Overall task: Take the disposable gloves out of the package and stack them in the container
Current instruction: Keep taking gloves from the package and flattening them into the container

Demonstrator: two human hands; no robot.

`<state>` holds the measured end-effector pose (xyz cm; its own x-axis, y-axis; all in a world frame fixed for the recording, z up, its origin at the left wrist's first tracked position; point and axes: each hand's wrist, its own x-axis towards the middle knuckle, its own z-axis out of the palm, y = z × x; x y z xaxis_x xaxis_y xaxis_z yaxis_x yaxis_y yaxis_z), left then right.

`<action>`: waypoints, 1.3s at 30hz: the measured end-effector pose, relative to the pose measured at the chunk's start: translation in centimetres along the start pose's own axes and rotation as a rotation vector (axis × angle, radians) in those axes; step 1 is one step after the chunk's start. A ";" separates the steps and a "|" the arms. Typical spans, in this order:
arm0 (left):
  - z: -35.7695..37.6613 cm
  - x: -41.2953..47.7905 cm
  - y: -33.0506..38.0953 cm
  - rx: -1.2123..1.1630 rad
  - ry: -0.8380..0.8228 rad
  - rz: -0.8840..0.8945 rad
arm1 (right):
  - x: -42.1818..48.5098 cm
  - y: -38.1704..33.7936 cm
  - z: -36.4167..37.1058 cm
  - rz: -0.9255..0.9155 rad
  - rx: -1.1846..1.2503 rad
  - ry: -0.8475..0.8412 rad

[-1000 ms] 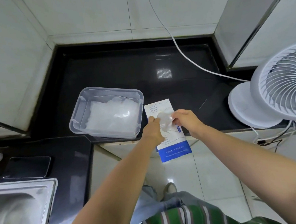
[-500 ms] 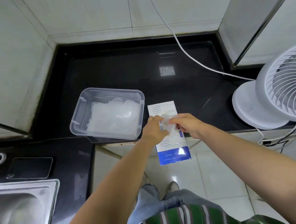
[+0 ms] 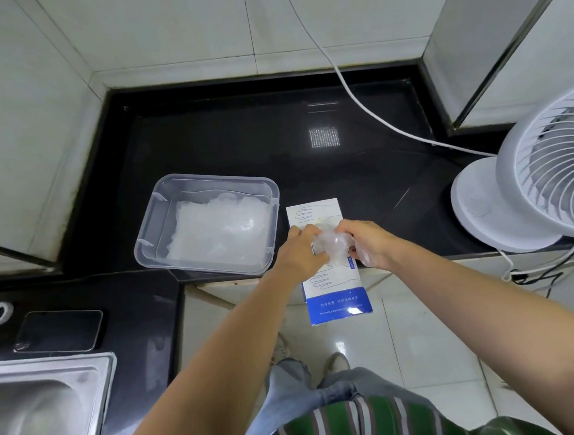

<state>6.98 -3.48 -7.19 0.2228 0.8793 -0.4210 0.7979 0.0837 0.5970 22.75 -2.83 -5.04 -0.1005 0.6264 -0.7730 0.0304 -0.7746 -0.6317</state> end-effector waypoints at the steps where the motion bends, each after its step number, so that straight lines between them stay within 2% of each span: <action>1: 0.0 0.0 -0.1 -0.016 0.004 -0.004 | 0.1 0.0 -0.1 -0.007 -0.027 0.003; 7: -0.3 -0.5 0.3 -0.132 -0.031 -0.024 | 0.7 0.6 0.3 0.002 -0.222 0.140; 11: -0.4 -1.0 0.6 -0.166 -0.070 -0.048 | 0.4 0.6 0.6 -0.003 -0.202 0.127; 14: -0.3 -0.9 1.0 -0.110 -0.037 -0.076 | 0.1 0.4 0.3 -0.020 -0.160 0.127; 17: 0.1 -0.6 1.6 0.010 -0.004 -0.101 | -0.2 0.4 0.1 -0.071 -0.056 0.110; 22: 0.1 -0.4 1.6 0.082 -0.002 -0.118 | -0.6 0.1 -0.8 -0.202 0.292 0.145; 26: -0.2 -0.5 1.9 0.136 -0.038 -0.111 | -1.0 -1.2 -0.5 -0.294 0.328 0.187; 30: -0.4 -0.4 1.7 0.147 -0.096 -0.118 | -1.5 -3.2 0.2 -0.331 0.419 0.150; 32: -0.8 -0.5 1.7 0.080 -0.157 -0.132 | -1.7 -4.1 0.5 -0.327 0.435 0.105; 35: -2.3 -0.9 2.3 -0.066 -0.181 -0.102 | -1.4 -4.6 0.9 -0.328 0.328 0.096; 39: -5.6 -1.6 4.1 -0.430 -0.184 0.037 | -1.0 -5.0 1.7 -0.396 0.182 0.163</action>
<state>6.72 -1.88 -0.27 0.3731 0.7908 -0.4851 0.4913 0.2752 0.8264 21.03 0.27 -1.01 0.0887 0.8714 -0.4824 -0.1556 -0.4663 -0.8709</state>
